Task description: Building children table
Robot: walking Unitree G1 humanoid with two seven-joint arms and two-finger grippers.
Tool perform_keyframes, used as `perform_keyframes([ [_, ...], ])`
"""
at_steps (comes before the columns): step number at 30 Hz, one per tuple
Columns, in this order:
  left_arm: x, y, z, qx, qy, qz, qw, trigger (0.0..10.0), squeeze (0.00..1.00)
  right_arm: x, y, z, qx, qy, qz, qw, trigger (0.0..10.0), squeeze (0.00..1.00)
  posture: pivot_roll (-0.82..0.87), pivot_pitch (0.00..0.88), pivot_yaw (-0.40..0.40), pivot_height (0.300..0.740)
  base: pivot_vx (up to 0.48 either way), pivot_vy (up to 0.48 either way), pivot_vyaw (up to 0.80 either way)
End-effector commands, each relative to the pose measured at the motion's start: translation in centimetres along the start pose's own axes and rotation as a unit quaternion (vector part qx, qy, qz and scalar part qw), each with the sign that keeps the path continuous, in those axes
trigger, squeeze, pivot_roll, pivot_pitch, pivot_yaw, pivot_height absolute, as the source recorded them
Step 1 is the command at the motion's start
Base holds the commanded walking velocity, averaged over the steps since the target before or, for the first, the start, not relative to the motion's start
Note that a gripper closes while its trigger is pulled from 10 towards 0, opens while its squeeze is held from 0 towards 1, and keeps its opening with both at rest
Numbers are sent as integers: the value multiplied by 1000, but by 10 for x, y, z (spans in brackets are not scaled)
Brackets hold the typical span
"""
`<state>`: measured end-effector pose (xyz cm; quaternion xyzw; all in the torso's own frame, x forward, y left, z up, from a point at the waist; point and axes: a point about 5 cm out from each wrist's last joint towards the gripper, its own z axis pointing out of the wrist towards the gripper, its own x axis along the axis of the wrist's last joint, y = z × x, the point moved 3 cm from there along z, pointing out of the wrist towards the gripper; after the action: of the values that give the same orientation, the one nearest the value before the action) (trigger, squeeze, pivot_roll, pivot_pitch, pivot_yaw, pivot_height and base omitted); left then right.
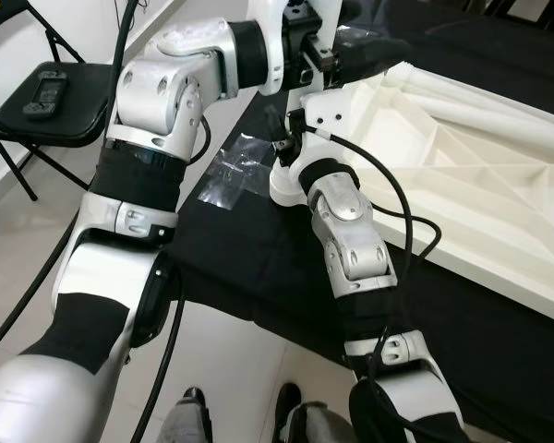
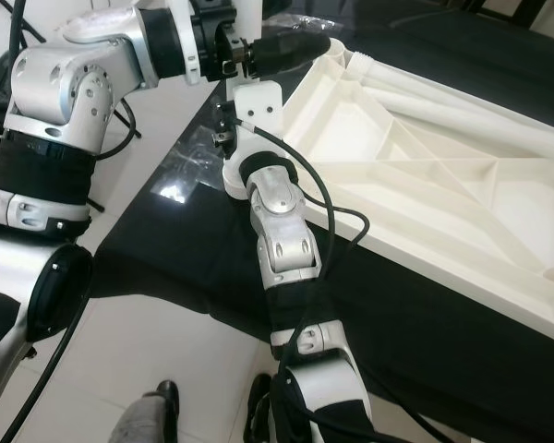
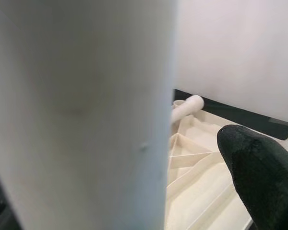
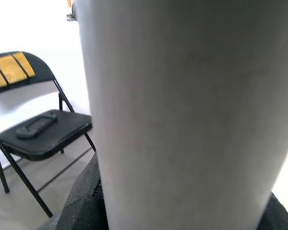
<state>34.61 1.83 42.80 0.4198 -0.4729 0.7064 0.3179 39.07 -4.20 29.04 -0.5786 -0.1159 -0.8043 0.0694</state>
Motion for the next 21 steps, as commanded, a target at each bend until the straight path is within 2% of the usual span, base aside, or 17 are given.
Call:
perform_keyframes([
  [1, -2, 4, -2, -8, -4, 1, 1000, 10000, 0, -45, -23, -12, 16, -96, 39, 995, 10000, 0, 129, 331, -71, 740, 0, 0, 0],
  [2, -2, 3, -3, -3, -3, 1, 1000, 10000, 0, -42, -24, -11, 25, -85, 53, 995, 10000, 1000, 132, 331, -70, 740, 0, 0, 0],
  [6, -1, 0, -16, 16, -2, 3, 1000, 10000, 0, -30, -25, -6, 54, -52, 78, 994, 10000, 1000, 139, 328, -71, 740, 0, 0, 0],
  [7, 0, 0, -21, 19, -5, 7, 1000, 10000, 0, -27, -26, -3, 70, -40, 87, 993, 10000, 737, 142, 328, -72, 740, 0, 0, 0],
  [9, 0, 0, -23, 21, -6, 9, 1000, 10000, 0, -24, -26, -2, 81, -32, 93, 992, 10000, 737, 142, 328, -72, 740, 0, 0, 0],
  [10, 1, 1, -27, 21, -7, 12, 1000, 10000, 0, -22, -24, 0, 90, -28, 91, 991, 10000, 0, 143, 325, -73, 740, 0, 0, 0],
  [17, 4, 9, -37, 22, -10, 19, 1000, 10000, 0, -13, -18, 6, 125, -15, 83, 989, 10000, 0, 151, 321, -80, 740, 0, 0, 0],
  [18, -1, 13, -39, 21, -17, 18, 999, 10000, 0, -9, -12, 11, 124, -11, 80, 989, 10000, 0, 155, 320, -83, 740, 0, 0, 0],
  [21, -2, 17, -40, 19, -23, 21, 999, 10000, 0, -6, -7, 15, 125, -5, 77, 989, 10000, 0, 159, 318, -83, 740, 0, 0, 0],
])
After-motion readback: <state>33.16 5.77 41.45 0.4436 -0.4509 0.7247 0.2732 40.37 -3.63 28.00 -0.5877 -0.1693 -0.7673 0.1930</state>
